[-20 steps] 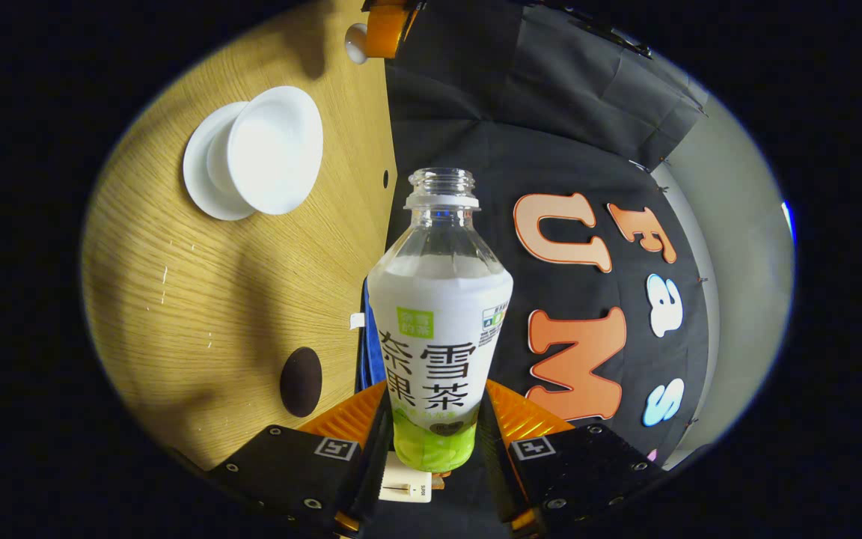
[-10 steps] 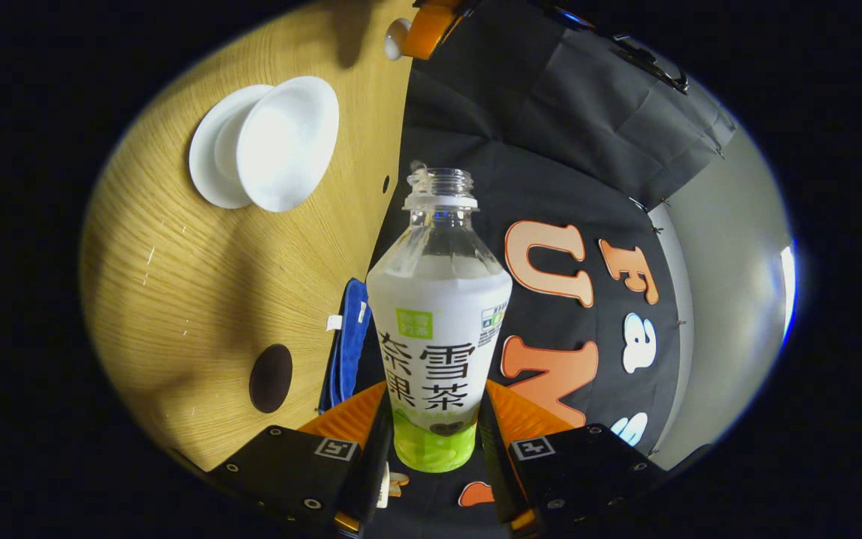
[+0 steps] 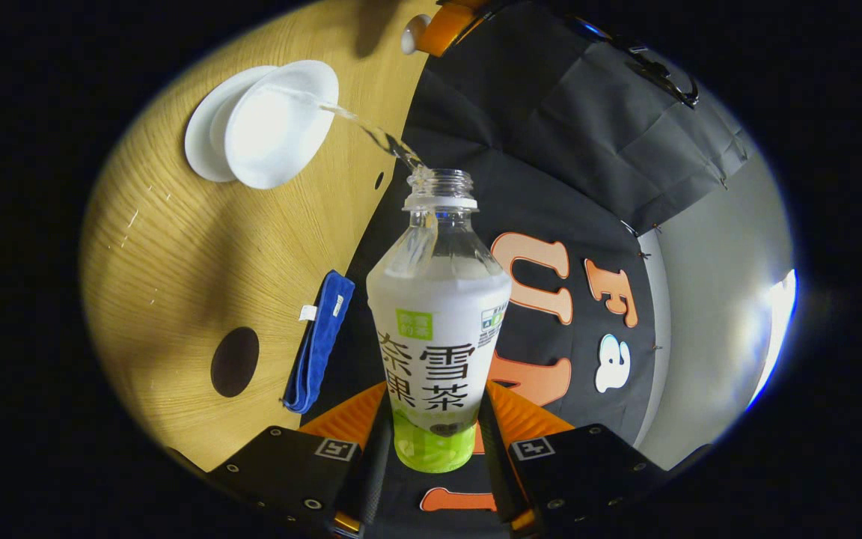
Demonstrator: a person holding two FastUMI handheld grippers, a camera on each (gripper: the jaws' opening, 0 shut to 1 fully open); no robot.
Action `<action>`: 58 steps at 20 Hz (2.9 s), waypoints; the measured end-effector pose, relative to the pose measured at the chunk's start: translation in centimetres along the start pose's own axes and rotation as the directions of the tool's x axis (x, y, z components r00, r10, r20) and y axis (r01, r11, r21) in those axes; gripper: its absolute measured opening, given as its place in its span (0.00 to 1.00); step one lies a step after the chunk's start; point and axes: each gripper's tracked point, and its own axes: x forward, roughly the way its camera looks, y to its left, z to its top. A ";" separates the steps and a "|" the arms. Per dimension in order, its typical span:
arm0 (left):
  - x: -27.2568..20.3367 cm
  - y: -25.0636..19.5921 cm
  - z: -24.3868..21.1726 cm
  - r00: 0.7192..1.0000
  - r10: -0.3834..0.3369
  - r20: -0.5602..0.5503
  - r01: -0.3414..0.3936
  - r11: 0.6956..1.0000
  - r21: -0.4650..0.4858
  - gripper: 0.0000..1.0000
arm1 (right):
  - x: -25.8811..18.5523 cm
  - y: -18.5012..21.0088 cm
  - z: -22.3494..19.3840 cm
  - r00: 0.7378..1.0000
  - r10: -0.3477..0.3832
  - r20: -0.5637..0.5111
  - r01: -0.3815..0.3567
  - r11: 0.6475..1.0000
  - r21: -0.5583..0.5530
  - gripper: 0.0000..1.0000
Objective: Open the teacup lid with one hand, grasp the water bottle and pour water into the teacup with the other hand; after pouring, place the water bottle on the coaster and then close the teacup lid.
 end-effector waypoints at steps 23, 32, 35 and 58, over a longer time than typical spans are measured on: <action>-0.1 0.3 0.6 1.000 -0.003 0.006 0.003 1.000 0.006 0.33 | 0.9 -4.5 1.0 0.983 -0.129 0.134 0.160 0.953 -0.257 0.60; -0.2 0.2 0.5 1.000 -0.003 0.002 0.003 1.000 0.009 0.32 | 0.6 -2.6 3.9 0.971 -0.091 0.221 0.159 0.935 -0.316 0.60; -0.5 0.6 0.4 1.000 0.007 -0.003 -0.007 1.000 0.013 0.32 | 0.4 -1.9 4.6 0.967 -0.076 0.245 0.156 0.933 -0.325 0.60; -1.1 -5.8 4.3 0.992 -0.086 0.094 0.083 0.996 0.039 0.32 | 0.4 1.7 -1.5 0.993 0.117 0.025 -0.112 0.843 0.526 0.60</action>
